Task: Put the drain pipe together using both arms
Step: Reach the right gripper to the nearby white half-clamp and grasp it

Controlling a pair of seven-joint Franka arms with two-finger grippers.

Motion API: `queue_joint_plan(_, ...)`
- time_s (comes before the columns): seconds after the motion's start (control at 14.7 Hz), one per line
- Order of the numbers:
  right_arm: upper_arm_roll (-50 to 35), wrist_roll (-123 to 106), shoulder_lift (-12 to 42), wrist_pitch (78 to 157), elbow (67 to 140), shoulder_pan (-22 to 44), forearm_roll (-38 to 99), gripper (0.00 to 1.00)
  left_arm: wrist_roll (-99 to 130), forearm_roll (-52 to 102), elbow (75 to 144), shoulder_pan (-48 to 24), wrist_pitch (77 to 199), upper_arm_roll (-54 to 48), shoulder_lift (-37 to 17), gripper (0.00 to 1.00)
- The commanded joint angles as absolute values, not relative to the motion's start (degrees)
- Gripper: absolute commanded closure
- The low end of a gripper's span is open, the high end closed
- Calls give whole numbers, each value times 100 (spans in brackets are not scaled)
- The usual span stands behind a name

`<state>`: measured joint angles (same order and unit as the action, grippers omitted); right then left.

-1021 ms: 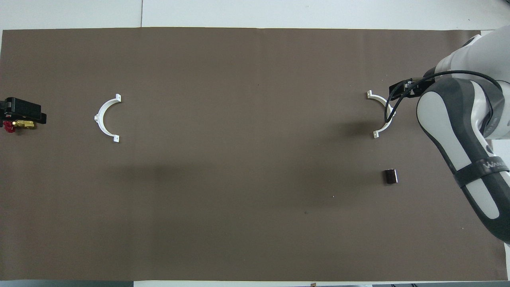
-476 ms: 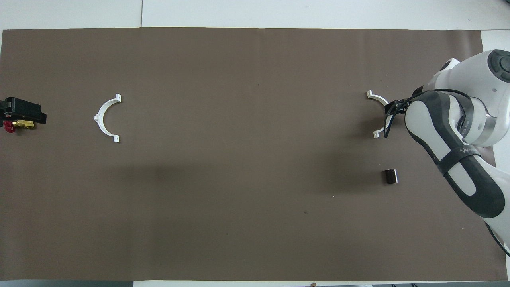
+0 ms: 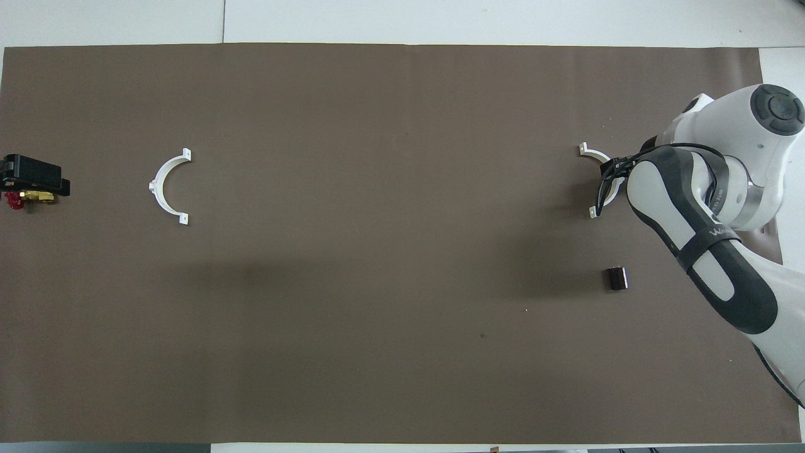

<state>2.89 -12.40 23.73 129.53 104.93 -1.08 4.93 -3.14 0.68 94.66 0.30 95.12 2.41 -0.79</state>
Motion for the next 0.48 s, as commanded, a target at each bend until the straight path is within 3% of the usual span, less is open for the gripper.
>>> queue_joint_plan(0.0, 272, -1424, 2426, 13218, 10634, -123, 642, 32, -308, -26, 9527, -17, 9483, 264, 18, 0)
queue_joint_plan(0.41, 272, -1608, 2443, 13350, 10696, -123, 642, 45, -360, -35, 9755, -18, 9939, 255, 9, 0)
